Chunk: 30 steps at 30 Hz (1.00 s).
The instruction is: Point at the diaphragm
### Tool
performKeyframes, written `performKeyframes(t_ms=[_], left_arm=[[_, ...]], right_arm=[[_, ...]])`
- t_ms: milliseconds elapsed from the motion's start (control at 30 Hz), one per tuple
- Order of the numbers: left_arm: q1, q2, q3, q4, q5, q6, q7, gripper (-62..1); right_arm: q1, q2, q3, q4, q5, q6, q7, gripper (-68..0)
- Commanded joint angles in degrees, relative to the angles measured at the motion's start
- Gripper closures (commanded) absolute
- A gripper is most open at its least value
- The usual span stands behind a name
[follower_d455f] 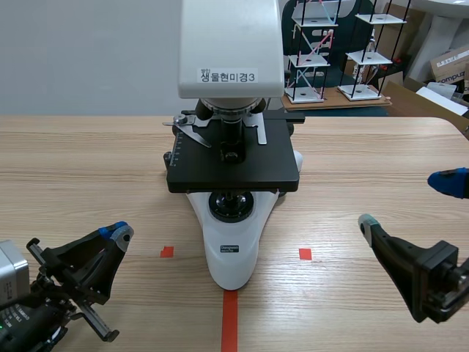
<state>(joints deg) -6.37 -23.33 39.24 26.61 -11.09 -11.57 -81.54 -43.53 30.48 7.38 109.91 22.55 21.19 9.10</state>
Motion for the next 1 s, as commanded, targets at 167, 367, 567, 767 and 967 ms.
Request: performKeyframes(t_ms=[167,367,567,767,967], left_arm=[[-0.15,-0.20,-0.48,0.76,-0.17,-0.07,-0.92,-3.6],[-0.15,-0.20,-0.48,0.76,-0.17,-0.07,-0.92,-3.6],[-0.15,-0.20,-0.48,0.76,-0.17,-0.07,-0.92,-3.6],[-0.15,-0.20,-0.48,0.76,-0.17,-0.07,-0.66,-3.6],[-0.15,-0.20,-0.48,0.76,-0.17,-0.07,1.57,-3.6]], right_arm=[[0.50,0.31,-0.31,0.66,0.61,-0.22,0.87,-61.7],[0.50,0.31,-0.31,0.66,0.61,-0.22,0.87,-61.7],[0.50,0.31,-0.31,0.66,0.61,-0.22,0.87,-61.7],[0.50,0.31,-0.31,0.66,0.61,-0.22,0.87,-61.7],[0.50,0.31,-0.31,0.66,0.61,-0.22,0.87,-61.7]])
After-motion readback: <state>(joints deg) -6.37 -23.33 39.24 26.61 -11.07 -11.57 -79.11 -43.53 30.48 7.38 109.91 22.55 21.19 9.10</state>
